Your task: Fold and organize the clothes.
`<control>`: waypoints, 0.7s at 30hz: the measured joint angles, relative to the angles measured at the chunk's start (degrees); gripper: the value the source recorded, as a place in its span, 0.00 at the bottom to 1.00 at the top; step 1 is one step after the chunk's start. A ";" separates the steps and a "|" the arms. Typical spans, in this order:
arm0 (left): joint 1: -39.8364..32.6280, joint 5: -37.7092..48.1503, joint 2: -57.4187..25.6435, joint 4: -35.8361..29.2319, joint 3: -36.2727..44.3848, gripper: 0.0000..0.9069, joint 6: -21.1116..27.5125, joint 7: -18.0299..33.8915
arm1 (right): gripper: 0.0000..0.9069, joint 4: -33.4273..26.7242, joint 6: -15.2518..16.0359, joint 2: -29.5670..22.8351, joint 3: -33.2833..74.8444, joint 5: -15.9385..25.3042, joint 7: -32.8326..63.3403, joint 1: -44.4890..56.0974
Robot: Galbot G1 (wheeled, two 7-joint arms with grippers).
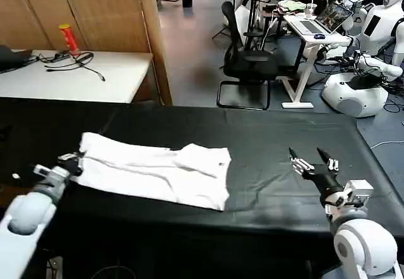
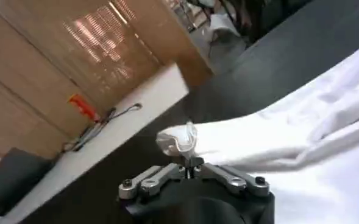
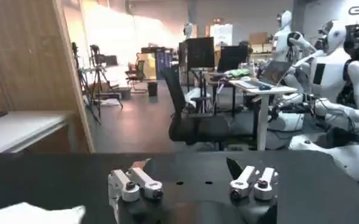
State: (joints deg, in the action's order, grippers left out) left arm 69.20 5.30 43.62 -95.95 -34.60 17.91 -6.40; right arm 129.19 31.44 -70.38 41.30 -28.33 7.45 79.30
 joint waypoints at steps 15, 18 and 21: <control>0.89 16.59 9.03 -17.38 7.02 0.00 10.08 8.28 | 0.97 1.39 -0.78 -3.99 2.09 3.44 -0.09 3.98; -0.51 19.44 11.42 -19.80 9.68 0.00 11.44 9.50 | 0.97 1.68 -0.83 -4.68 2.49 4.13 -0.10 4.85; -1.67 20.98 13.82 -21.04 12.34 0.00 12.03 9.64 | 0.97 1.95 -0.83 -5.12 2.88 4.55 -0.10 5.54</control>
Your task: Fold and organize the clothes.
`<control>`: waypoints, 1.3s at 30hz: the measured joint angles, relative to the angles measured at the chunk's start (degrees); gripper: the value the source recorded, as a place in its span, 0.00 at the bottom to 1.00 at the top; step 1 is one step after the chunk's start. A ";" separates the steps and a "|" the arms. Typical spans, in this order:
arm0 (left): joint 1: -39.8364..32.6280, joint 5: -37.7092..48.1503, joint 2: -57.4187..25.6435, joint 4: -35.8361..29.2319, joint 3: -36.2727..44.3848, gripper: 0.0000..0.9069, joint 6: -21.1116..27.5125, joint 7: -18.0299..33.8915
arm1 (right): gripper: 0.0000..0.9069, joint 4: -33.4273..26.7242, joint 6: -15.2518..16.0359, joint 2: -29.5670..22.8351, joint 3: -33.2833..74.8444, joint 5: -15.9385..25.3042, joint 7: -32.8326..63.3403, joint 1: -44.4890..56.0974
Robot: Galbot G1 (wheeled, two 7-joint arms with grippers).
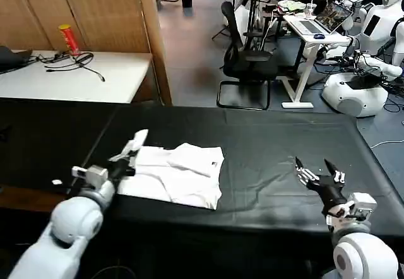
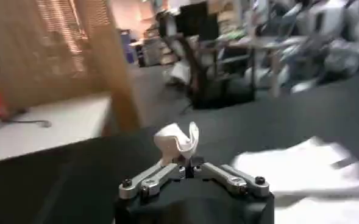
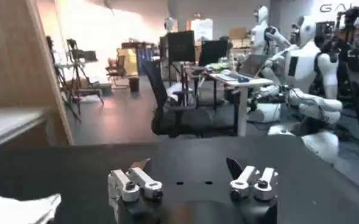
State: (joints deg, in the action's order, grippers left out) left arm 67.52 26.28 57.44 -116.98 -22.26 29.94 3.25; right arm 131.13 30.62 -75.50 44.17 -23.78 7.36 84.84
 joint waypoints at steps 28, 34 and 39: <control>-2.21 -3.62 14.89 3.60 12.13 0.97 -1.72 -0.55 | 0.97 0.89 -0.12 -0.33 -0.09 0.79 -0.75 2.22; -1.55 -5.26 16.93 4.78 13.26 0.97 -2.79 0.25 | 0.97 -0.89 -0.33 0.62 -1.89 2.00 -0.98 1.17; -0.62 -3.60 19.30 5.63 14.81 0.97 -3.32 0.38 | 0.97 -2.97 -0.55 1.12 -4.41 3.24 -1.45 0.02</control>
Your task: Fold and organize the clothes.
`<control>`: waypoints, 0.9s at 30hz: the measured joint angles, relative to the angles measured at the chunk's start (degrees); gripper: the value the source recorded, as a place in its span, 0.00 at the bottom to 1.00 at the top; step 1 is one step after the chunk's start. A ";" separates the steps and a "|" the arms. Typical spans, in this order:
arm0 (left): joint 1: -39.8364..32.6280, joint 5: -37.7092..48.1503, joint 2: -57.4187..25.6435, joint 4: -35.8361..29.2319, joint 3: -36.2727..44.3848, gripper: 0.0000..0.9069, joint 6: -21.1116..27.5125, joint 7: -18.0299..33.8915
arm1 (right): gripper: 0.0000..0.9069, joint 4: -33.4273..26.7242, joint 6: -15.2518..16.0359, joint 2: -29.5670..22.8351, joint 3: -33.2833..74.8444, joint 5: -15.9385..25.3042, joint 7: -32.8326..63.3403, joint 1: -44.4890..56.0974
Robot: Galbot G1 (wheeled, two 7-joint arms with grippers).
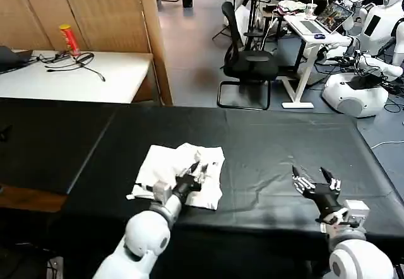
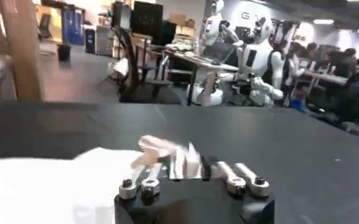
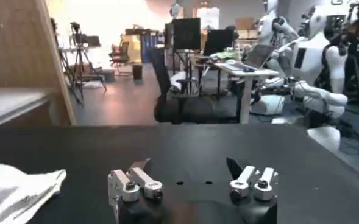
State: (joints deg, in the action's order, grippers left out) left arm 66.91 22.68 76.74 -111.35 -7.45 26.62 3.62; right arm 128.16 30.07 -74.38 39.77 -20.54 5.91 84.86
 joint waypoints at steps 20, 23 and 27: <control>3.20 -3.77 -10.00 -4.34 -12.84 0.97 -4.39 -1.51 | 0.97 -12.43 0.62 3.94 -25.88 1.13 -3.13 -17.01; 4.58 -4.03 -10.79 -4.42 -15.23 0.97 -4.45 -1.08 | 0.97 -15.37 1.29 2.25 -30.67 2.43 -3.06 -21.01; 6.19 -4.67 -11.05 -4.36 -17.85 0.97 -4.85 -0.74 | 0.97 -19.97 2.20 -0.11 -35.64 5.77 -2.53 -25.82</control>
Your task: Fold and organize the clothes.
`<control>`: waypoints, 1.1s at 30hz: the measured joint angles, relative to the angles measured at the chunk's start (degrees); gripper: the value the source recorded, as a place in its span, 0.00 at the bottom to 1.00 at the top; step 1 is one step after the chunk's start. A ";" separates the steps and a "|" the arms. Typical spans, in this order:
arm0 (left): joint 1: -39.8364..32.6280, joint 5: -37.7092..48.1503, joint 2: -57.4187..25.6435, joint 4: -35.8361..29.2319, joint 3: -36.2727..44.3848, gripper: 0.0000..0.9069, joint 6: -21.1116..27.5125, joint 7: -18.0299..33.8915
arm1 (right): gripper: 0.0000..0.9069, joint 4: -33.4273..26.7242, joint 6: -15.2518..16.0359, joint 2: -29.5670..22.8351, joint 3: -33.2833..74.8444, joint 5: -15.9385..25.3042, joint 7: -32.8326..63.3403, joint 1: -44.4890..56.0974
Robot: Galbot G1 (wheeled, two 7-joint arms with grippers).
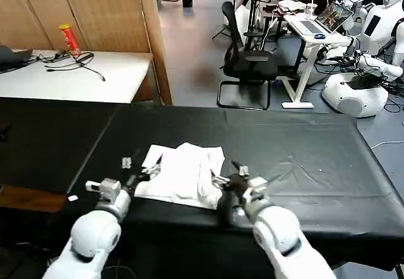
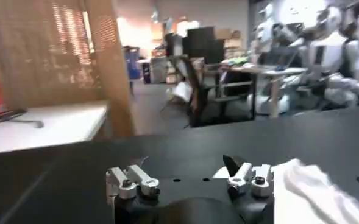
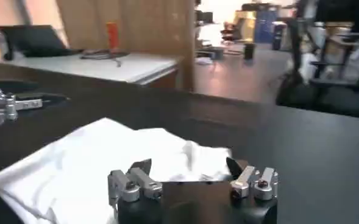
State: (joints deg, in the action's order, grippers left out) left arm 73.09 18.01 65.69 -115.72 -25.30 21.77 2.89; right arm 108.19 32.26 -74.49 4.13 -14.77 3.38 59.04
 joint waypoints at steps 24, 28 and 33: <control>2.52 -1.00 2.59 4.53 -4.29 0.97 -5.57 -1.10 | 0.97 2.01 4.10 -3.41 6.83 10.53 8.26 4.72; 1.67 1.69 3.46 7.36 -4.33 0.97 -7.17 -2.82 | 0.97 5.70 2.61 -3.32 10.73 8.31 6.68 8.14; 0.61 5.07 4.21 10.95 -4.61 0.97 -8.61 -4.96 | 0.97 9.74 1.33 -2.87 14.35 5.80 4.73 11.72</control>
State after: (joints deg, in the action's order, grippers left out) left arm 73.70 23.08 69.90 -104.77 -29.91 13.16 -2.08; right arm 117.93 33.59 -77.37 18.48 -8.97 8.11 70.76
